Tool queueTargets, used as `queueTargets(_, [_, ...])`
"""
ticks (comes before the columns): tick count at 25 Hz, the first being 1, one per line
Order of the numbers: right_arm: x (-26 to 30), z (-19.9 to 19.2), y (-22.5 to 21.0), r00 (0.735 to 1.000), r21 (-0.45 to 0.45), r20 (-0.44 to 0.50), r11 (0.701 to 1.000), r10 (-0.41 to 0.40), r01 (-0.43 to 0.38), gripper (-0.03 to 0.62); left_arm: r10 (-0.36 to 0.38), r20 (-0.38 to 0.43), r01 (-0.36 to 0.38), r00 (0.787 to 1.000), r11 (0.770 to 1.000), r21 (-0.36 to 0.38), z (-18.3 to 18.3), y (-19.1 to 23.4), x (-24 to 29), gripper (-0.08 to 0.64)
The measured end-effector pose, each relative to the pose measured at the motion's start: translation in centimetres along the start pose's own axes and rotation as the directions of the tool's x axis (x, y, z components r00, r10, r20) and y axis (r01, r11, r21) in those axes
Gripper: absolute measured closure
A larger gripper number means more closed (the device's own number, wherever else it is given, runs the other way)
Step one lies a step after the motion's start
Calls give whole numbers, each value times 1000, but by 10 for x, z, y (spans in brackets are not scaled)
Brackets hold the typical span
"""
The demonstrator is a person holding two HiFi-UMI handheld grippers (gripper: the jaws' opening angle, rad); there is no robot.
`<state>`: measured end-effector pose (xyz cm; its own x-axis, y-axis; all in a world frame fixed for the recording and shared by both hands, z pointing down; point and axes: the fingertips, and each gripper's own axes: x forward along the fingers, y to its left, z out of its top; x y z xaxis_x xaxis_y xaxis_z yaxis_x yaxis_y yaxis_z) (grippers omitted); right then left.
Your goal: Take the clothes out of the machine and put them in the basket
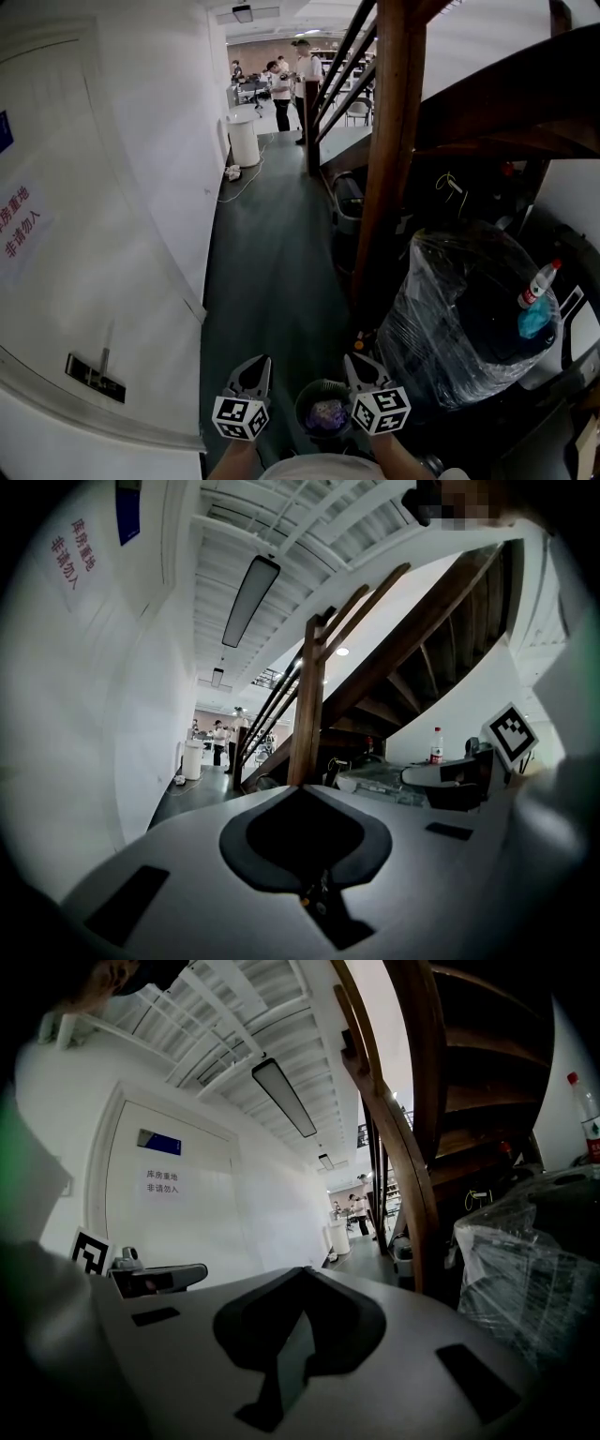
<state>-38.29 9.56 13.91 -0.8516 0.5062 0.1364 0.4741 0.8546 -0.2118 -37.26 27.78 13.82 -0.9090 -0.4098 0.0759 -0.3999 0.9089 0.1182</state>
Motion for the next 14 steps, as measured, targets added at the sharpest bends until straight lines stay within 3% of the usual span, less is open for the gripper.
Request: queueTargets(14, [6,-6,-8,1000,15,-1,1000,-1,1,586,-11,-4,11,1000,1000,27,5,-4,9,539])
